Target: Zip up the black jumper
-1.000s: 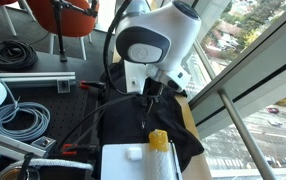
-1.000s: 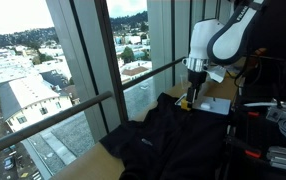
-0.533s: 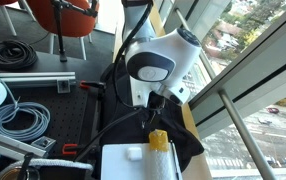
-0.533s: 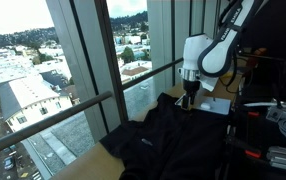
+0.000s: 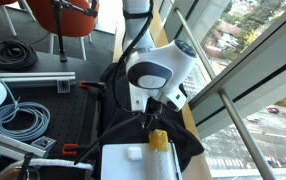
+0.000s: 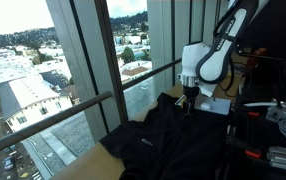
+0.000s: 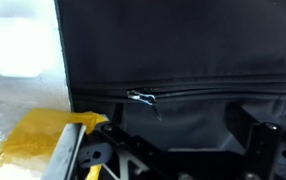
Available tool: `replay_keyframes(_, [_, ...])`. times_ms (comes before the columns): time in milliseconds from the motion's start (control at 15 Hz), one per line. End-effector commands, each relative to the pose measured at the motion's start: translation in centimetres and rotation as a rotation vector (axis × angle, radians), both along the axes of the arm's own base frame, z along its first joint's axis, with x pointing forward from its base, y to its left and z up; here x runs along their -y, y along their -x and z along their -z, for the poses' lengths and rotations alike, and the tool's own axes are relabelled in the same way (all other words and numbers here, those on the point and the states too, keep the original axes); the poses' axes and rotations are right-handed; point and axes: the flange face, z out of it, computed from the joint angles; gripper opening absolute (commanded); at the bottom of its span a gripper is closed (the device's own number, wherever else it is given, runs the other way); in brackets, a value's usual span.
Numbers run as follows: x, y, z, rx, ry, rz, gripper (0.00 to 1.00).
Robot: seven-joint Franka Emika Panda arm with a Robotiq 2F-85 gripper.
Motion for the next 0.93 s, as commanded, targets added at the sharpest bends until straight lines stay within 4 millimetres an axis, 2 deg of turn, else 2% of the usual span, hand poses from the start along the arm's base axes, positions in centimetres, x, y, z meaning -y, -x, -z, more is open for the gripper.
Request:
replay_keyframes(0, [-0.2,-0.7,0.6,0.017,0.017,0.000,1.00])
replay_keyframes(400, [0.0,-1.8,1.0,0.017,0.019,0.008,1.00])
replay_keyframes(467, [-0.1,-1.8,0.9,0.018,0.018,0.009,0.97])
replay_keyframes(533, [-0.2,-1.8,0.8,0.018,0.017,0.008,0.93])
replay_keyframes(667, [-0.5,-1.4,0.7,0.014,0.014,0.007,0.92])
replay_keyframes(867, [-0.8,-0.8,0.7,0.006,0.015,0.003,0.96])
